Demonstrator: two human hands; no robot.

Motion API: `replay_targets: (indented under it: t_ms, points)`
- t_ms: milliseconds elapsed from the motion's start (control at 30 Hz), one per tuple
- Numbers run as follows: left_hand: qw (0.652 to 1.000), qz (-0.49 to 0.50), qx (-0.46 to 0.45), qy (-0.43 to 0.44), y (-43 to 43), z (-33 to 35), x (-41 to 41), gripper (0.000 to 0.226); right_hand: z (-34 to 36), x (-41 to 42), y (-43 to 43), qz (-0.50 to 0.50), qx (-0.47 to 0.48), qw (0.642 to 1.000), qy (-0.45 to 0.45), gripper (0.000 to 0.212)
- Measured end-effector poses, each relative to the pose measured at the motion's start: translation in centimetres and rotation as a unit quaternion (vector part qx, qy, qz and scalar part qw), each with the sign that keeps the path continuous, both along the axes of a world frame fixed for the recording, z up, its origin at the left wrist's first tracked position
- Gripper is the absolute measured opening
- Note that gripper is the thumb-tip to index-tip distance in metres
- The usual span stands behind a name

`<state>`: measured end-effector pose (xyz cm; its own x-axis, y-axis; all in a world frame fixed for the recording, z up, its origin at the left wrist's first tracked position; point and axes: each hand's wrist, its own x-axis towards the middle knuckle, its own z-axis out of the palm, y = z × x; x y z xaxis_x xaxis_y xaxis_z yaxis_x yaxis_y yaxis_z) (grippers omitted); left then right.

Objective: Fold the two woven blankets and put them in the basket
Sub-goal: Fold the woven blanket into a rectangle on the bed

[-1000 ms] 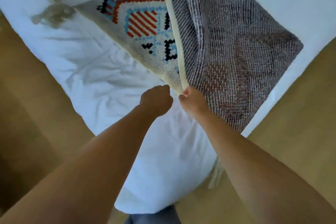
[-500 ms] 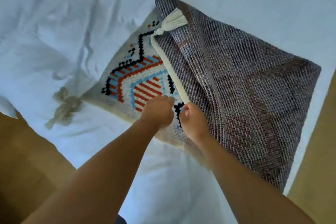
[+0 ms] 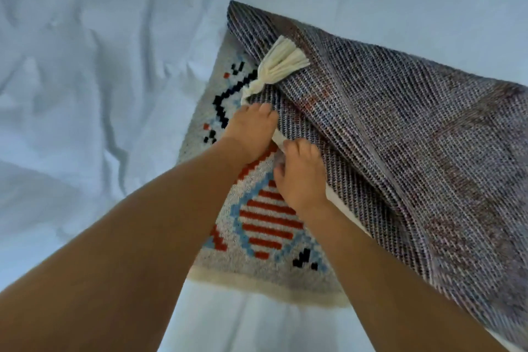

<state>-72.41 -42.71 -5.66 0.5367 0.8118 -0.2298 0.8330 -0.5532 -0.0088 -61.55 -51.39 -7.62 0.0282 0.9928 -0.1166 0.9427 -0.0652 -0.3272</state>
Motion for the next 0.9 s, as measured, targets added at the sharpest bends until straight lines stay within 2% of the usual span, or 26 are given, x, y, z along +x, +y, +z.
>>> replay_targets:
  t_ms: [67, 167, 233, 300, 400, 500, 633, 800, 900]
  points:
    - [1.0, -0.007, 0.012, 0.012, 2.2, -0.6, 0.2, 0.053, -0.4, -0.4, 1.4, -0.004, -0.008, 1.0, -0.03, 0.035]
    - [0.991, 0.084, -0.001, 0.105, 3.9, -1.3, -0.1, 0.062, -1.0, -0.1, 2.8, -0.015, -0.052, 0.998, -0.032, 0.043]
    - [0.976, 0.146, -0.002, 0.162, 3.9, -1.7, -1.0, 0.057, -1.2, 0.3, 3.2, -0.017, -0.074, 0.997, -0.032, 0.035]
    - [0.973, 0.14, 0.014, 0.185, 3.5, -1.9, -2.0, 0.041, -1.1, 0.5, 3.3, -0.01, -0.079, 0.996, -0.047, 0.024]
    - [0.98, 0.134, -0.006, 0.149, 2.0, -2.1, -3.6, 0.03, -0.8, 0.4, 3.2, 0.018, -0.08, 0.995, -0.05, 0.016]
    - [0.977, 0.193, -0.05, 0.071, 0.0, -2.1, -5.2, 0.029, -0.3, 0.0, 2.6, 0.073, -0.092, 0.992, -0.041, 0.015]
    - [0.971, 0.233, -0.031, 0.043, -4.6, -2.0, -8.4, 0.03, 0.9, -1.8, 0.4, 0.126, -0.12, 0.984, -0.04, 0.012]
    - [0.938, 0.342, -0.058, 0.021, -12.2, -1.5, -12.4, 0.041, 1.8, -5.7, -5.8, 0.204, -0.146, 0.967, -0.051, 0.027]
    - [0.91, 0.406, -0.065, 0.055, -17.7, -1.6, -14.2, 0.027, 1.6, -7.7, -9.5, 0.261, -0.154, 0.952, -0.034, 0.027]
